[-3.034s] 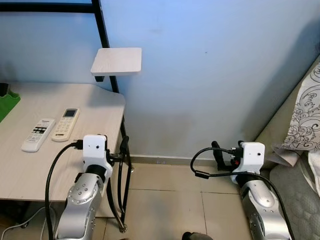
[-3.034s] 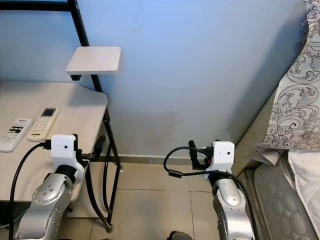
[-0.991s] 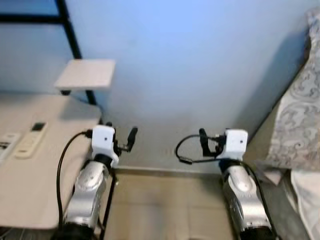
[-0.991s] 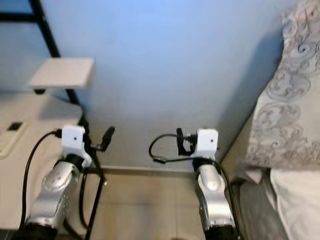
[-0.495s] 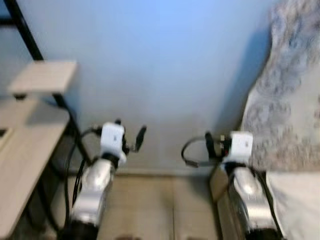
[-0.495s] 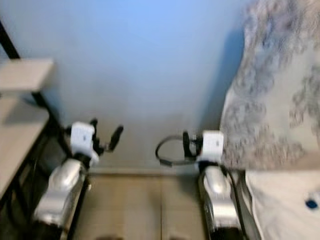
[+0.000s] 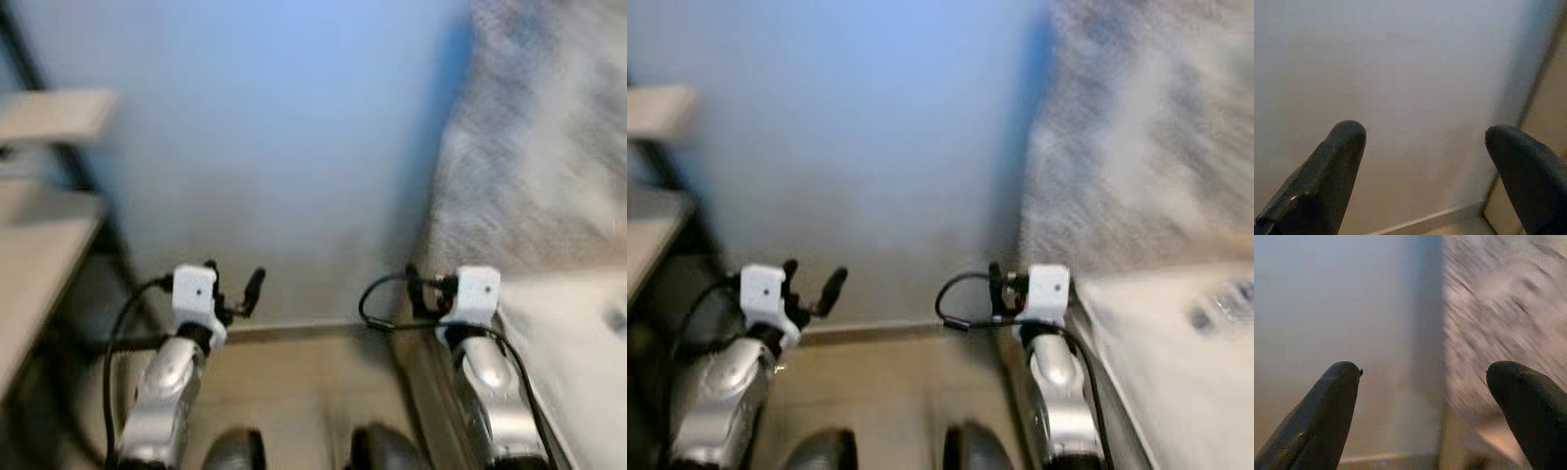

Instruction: Clean up the room

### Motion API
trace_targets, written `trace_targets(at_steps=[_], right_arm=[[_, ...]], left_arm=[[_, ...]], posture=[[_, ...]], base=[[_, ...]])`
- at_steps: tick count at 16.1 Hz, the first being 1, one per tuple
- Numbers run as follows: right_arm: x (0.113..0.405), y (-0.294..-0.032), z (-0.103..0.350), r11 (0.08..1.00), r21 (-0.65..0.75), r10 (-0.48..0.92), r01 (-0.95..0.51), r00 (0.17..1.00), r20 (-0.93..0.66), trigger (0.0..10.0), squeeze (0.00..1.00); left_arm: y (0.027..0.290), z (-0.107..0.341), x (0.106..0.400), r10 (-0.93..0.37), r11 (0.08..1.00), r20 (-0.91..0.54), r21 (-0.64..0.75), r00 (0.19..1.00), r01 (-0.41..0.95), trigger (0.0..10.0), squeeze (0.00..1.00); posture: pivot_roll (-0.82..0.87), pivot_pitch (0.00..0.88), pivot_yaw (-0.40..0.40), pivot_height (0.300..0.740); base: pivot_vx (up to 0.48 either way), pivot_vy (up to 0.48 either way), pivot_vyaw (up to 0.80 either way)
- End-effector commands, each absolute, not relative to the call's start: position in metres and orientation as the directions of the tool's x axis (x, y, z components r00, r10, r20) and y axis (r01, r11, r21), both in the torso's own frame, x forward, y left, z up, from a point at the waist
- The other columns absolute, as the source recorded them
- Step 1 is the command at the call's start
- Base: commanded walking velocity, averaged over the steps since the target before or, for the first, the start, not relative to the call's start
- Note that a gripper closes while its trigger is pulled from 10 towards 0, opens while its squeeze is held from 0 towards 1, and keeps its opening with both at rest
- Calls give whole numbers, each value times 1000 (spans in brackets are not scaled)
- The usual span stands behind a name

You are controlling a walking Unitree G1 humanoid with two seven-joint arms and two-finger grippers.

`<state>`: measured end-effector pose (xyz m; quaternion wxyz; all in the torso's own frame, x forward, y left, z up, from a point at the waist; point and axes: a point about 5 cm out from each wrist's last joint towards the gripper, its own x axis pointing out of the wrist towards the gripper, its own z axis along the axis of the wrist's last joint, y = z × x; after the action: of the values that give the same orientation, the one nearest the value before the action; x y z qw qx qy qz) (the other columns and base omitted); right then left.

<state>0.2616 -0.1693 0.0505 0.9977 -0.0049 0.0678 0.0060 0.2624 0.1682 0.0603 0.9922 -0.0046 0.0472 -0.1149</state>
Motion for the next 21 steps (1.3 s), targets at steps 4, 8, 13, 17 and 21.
trace_targets(at_steps=[4,8,13,17,21], right_arm=[[270,-166,59,999,-26,25,-28,994,-102,10000,0],[267,-166,56,1000,-10,26,-28,992,-125,10000,0],[264,-169,56,1000,-5,4,-5,993,-119,10000,0],[256,-174,57,999,-34,-21,18,993,-114,10000,0],[253,-174,58,997,-75,-35,27,994,-101,10000,0]], left_arm=[[161,69,261,-334,942,-50,-41,941,332,10000,0],[159,73,259,-391,921,-29,-24,920,390,10000,0],[154,78,264,-443,896,-31,5,896,444,10000,0],[154,80,268,-419,903,-43,82,907,421,10000,0],[147,81,267,-457,887,-33,51,889,458,10000,0]], posture=[[-49,0,-16,627],[-54,0,-16,627],[-68,0,-5,627],[-82,0,0,627],[-88,0,6,627]], base=[[142,168,0],[0,467,-547],[52,449,-703],[72,96,-697],[360,0,0]])
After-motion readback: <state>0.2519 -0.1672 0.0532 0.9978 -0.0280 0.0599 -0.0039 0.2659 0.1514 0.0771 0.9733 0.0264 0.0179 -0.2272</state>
